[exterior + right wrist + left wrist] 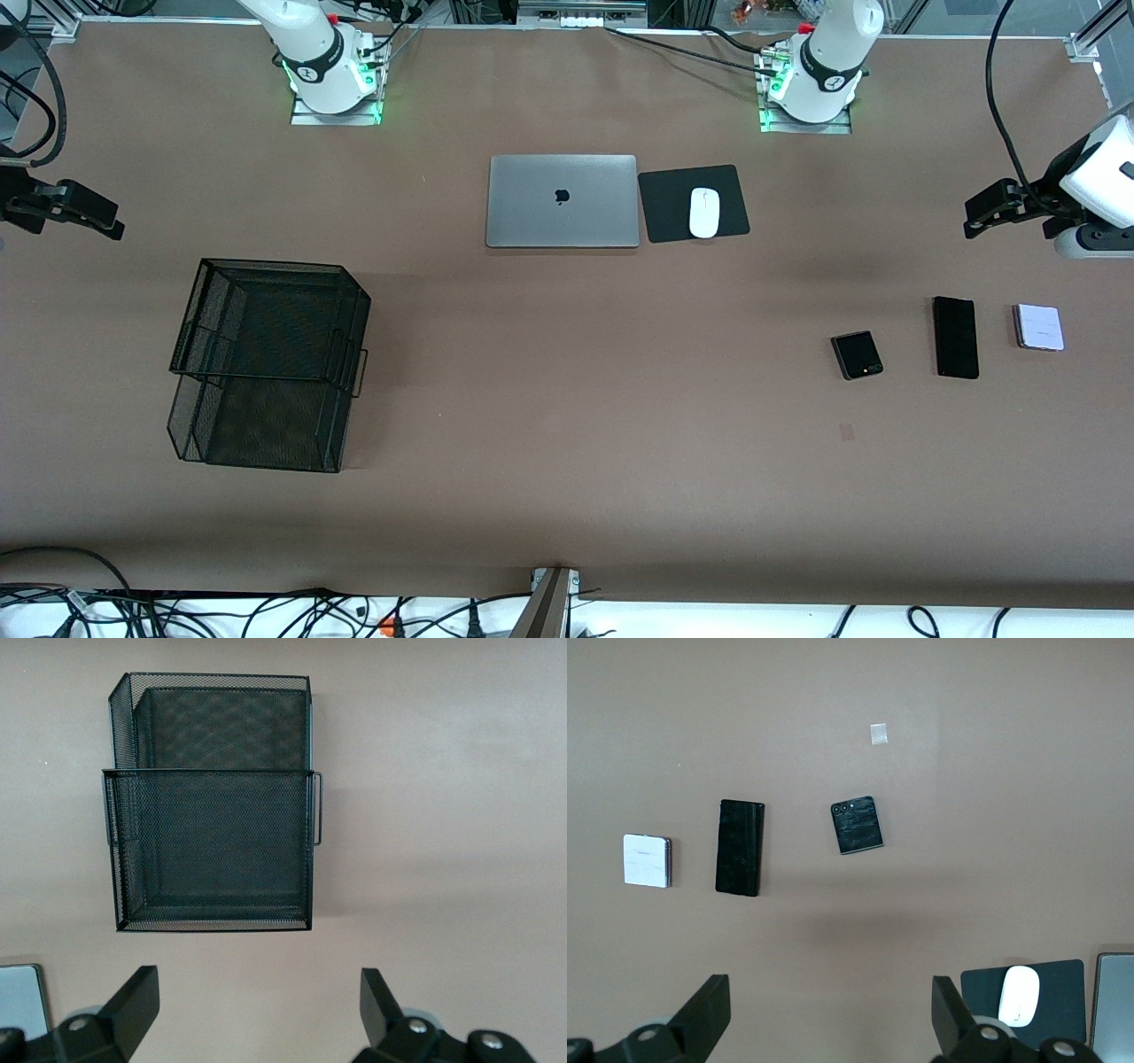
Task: Place phones with both arms
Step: 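Reach down and grasp the black flip phone with the left gripper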
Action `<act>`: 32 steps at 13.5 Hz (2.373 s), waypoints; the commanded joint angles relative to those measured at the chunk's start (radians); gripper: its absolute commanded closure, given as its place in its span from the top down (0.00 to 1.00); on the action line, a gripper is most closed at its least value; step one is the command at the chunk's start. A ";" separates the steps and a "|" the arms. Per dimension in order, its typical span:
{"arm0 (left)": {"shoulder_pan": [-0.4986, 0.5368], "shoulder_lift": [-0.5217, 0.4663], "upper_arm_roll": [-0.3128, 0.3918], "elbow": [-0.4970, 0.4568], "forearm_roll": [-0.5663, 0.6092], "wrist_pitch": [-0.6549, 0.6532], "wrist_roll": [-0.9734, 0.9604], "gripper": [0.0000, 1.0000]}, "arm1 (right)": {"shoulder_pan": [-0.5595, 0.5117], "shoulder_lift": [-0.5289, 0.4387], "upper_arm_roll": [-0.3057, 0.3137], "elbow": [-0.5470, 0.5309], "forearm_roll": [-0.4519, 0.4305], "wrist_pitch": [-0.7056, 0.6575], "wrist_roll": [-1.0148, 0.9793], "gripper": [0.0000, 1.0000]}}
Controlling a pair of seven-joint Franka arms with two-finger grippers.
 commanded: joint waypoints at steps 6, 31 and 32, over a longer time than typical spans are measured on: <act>-0.001 0.016 0.004 0.030 -0.016 -0.032 0.007 1.00 | -0.014 0.001 0.014 0.012 0.008 -0.006 0.007 1.00; 0.045 0.485 0.001 -0.437 -0.024 0.990 -0.125 1.00 | -0.014 0.001 0.014 0.012 0.008 -0.006 0.007 1.00; 0.044 0.494 -0.003 -0.437 -0.024 0.994 -0.125 1.00 | -0.014 0.001 0.014 0.012 0.008 -0.006 0.007 1.00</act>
